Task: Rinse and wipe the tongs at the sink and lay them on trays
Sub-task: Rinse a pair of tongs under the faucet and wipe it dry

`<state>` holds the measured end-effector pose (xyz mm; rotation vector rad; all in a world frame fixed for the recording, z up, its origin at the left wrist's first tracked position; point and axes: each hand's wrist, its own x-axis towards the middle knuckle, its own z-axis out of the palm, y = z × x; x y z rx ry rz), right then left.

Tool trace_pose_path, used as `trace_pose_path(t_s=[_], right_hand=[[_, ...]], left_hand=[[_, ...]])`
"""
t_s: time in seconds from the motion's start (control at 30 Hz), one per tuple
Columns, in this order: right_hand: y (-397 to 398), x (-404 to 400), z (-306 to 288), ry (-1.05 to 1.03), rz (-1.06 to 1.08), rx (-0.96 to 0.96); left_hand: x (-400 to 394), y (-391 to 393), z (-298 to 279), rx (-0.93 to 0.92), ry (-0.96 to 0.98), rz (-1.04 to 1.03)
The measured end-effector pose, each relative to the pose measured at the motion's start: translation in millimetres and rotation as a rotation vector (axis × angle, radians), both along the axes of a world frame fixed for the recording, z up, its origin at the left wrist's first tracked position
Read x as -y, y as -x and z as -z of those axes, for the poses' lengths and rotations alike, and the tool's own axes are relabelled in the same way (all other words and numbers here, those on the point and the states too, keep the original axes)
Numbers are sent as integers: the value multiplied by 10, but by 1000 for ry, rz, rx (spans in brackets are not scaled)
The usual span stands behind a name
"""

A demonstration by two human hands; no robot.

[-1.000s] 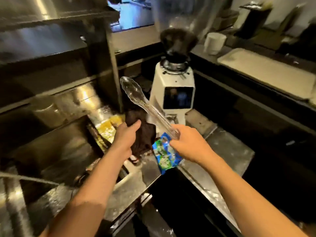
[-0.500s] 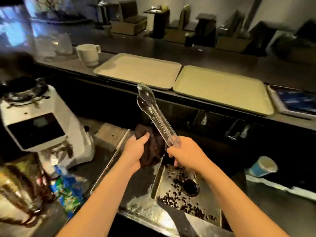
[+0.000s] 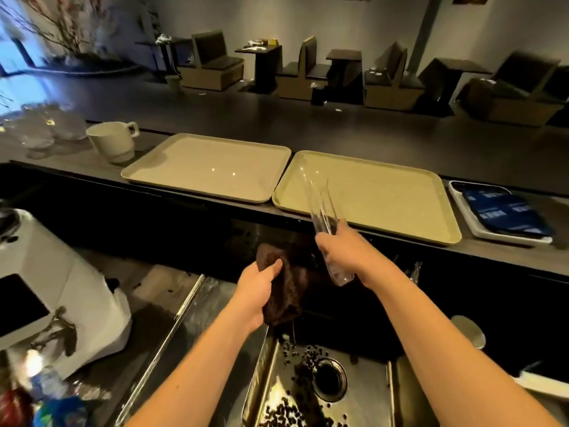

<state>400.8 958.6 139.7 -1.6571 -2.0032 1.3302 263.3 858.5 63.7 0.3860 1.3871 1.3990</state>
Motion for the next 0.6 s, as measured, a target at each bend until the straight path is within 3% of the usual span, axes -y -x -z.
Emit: trace_pose_path(t_s=[0.1,0.2,0.6], right_hand=[[275,-253,-111,-298,-73,266],[510,-425,-116,-483,-94,417],[882,-717,-92,-520,14,434]], left_hand=[[-67,108,-17,-32,15,-37],[-116,209,-31,-45,20,-68],[-232,468,-126,16,-28,-84]])
